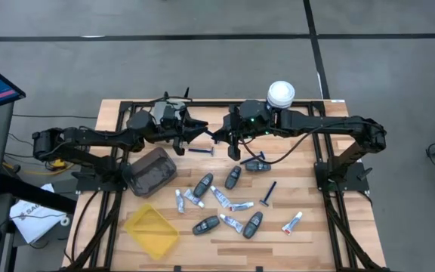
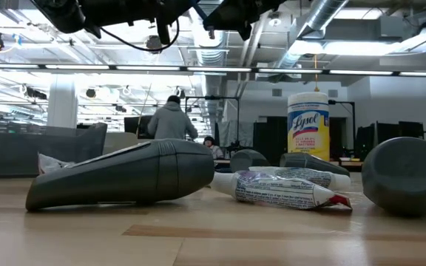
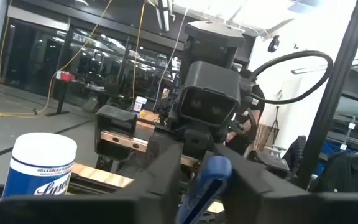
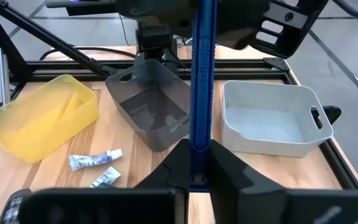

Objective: Pick & Place Travel size toiletries
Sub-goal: Put the razor into the gray bin

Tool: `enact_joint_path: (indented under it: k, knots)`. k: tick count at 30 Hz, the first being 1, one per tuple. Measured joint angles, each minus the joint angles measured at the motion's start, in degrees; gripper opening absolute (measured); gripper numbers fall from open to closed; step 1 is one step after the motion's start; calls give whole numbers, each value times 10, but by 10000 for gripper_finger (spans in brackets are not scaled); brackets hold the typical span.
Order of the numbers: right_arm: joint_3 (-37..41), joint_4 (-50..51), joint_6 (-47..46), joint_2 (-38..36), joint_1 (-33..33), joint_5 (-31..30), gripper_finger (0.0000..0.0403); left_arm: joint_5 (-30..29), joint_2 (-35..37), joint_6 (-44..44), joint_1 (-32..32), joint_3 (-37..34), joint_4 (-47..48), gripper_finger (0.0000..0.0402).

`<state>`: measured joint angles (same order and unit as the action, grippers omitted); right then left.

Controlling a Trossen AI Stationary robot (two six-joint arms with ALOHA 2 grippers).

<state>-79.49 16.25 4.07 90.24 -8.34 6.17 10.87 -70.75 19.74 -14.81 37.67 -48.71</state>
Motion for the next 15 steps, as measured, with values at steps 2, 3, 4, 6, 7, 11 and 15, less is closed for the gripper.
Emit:
enact_joint_path:
  k: [2,3,4,6,7,11,15]
  knots:
    - [0,3,-1,0,0,1,23,-5,-2,-6,0,0,2,38]
    - [0,3,-3,0,0,-1,25,-5,-2,-7,-1,0,3,24]
    - [0,2,-3,0,0,-1,28,-5,-2,-9,-1,0,2,19]
    - [0,2,-2,0,-1,1,37,-6,-2,-10,-1,0,3,19]
    - [0,2,0,0,0,0,40,-4,-2,-9,-1,0,3,21]
    - [0,1,2,0,0,-1,45,-4,-2,-3,0,0,2,22]
    - [0,0,5,0,0,-11,51,-4,-2,-4,-2,0,3,20]
